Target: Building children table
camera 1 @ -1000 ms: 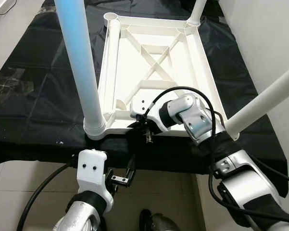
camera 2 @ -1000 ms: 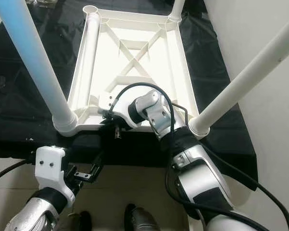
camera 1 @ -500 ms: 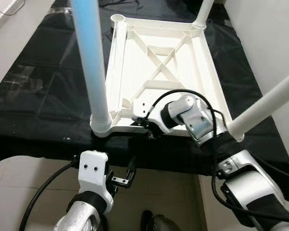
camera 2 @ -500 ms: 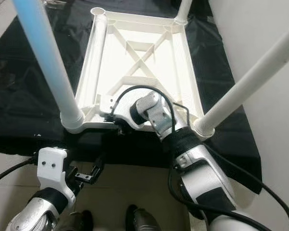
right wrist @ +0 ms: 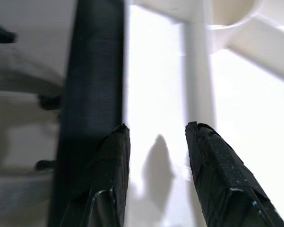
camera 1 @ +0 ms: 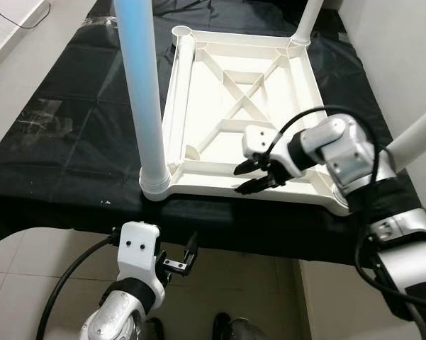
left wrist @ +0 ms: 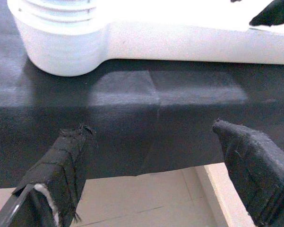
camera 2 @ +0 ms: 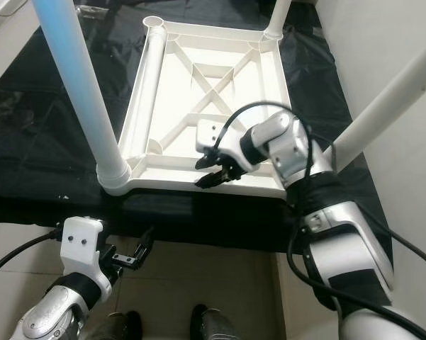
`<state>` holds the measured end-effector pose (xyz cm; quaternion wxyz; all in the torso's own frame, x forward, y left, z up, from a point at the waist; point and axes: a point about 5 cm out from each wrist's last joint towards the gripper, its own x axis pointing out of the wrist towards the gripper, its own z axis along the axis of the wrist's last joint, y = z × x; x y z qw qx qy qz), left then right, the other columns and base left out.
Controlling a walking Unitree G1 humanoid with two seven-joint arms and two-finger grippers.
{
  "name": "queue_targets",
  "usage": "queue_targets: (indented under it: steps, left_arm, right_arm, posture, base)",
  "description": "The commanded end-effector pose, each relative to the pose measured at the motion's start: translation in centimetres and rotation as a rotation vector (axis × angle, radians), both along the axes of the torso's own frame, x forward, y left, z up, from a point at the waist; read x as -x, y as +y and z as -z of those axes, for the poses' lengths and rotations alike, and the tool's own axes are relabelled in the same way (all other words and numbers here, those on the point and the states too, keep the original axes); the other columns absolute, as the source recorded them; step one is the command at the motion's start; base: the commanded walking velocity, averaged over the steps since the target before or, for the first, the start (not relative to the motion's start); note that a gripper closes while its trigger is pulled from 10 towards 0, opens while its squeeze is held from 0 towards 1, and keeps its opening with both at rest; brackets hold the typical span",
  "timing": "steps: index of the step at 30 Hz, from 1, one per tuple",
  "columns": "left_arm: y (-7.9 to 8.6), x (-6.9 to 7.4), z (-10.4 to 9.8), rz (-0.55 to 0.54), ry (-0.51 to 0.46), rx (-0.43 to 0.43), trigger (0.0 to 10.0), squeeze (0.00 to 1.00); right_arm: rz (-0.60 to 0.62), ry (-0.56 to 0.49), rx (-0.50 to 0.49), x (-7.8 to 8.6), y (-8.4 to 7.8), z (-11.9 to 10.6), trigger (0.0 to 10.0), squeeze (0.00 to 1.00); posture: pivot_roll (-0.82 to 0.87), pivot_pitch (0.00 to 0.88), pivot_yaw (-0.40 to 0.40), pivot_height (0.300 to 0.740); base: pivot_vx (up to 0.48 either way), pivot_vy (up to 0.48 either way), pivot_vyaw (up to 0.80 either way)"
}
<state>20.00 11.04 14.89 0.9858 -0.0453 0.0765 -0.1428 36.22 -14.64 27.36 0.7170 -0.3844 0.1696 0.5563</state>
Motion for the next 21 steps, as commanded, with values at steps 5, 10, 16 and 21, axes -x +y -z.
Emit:
queue_targets:
  steps: [5, 10, 16, 21]
  left_arm:
    - [0.6, -0.2, 1.1, -0.007, 0.018, -0.027, 10.0, 0.00]
    - [0.8, -0.3, 1.3, -0.005, 0.015, -0.033, 10.0, 0.00]
    - [1.0, -0.3, 1.7, 0.003, 0.017, -0.040, 10.0, 0.00]
    - [1.1, -0.5, 2.1, 0.011, 0.017, -0.052, 10.0, 0.00]
  right_arm:
    - [0.225, -0.095, -0.104, -0.1, -4.0, -2.1, 10.0, 0.00]
    - [0.365, -0.125, -0.166, 0.0, -5.3, -1.7, 10.0, 0.00]
    - [0.523, -0.145, -0.318, 0.8, -5.3, -0.2, 10.0, 0.00]
    - [0.622, -0.172, -0.527, 2.1, -2.7, 2.6, 10.0, 0.00]
  posture:
    - [0.09, 0.142, -0.050, 0.740]
    - [0.09, 0.119, -0.036, 0.740]
    - [0.09, 0.090, -0.023, 0.740]
    - [0.10, 0.063, -0.017, 0.740]
  base:
    - [0.000, 0.000, 0.00]
    - [0.000, 0.000, 0.00]
    - [0.000, 0.000, 0.00]
    - [0.000, 0.000, 0.00]
